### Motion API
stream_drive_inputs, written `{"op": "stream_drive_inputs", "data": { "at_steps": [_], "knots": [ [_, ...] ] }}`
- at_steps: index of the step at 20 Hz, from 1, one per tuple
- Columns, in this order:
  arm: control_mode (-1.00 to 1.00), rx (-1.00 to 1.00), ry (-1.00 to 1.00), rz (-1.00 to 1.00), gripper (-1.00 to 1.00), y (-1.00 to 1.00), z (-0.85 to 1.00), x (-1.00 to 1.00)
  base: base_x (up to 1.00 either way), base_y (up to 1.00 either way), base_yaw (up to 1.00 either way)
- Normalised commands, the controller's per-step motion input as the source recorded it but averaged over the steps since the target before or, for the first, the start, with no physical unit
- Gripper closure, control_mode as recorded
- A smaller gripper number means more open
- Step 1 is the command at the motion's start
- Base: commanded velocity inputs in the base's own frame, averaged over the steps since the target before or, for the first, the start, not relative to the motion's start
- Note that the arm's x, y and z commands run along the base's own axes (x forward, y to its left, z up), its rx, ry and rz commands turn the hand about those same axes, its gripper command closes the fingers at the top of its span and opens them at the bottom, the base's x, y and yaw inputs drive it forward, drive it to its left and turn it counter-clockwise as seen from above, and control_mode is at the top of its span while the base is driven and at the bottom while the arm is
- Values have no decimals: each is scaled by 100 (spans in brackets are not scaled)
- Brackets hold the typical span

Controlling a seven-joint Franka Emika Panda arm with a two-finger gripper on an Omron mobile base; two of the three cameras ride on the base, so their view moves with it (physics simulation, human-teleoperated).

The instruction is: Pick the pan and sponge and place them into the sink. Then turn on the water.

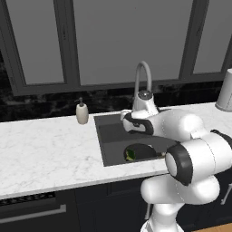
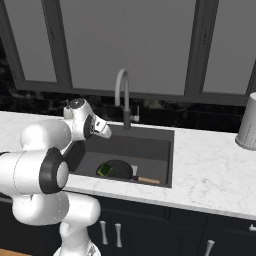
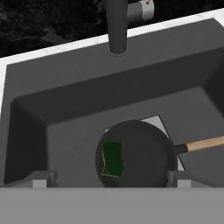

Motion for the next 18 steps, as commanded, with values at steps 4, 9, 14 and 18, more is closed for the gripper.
{"op": "stream_drive_inputs", "data": {
  "at_steps": [4, 9, 14, 18],
  "knots": [
    [-100, -4, 0, 0, -100, -34, 55, -24, 0, 0, 0],
    [-100, 0, 2, -1, -100, -59, 14, -5, 0, 0, 0],
    [-100, 7, 6, 0, -100, -64, 0, 0, 0, 0, 0],
    [-100, 13, 7, 0, -100, -63, 0, 0, 0, 0, 0]
  ]
}}
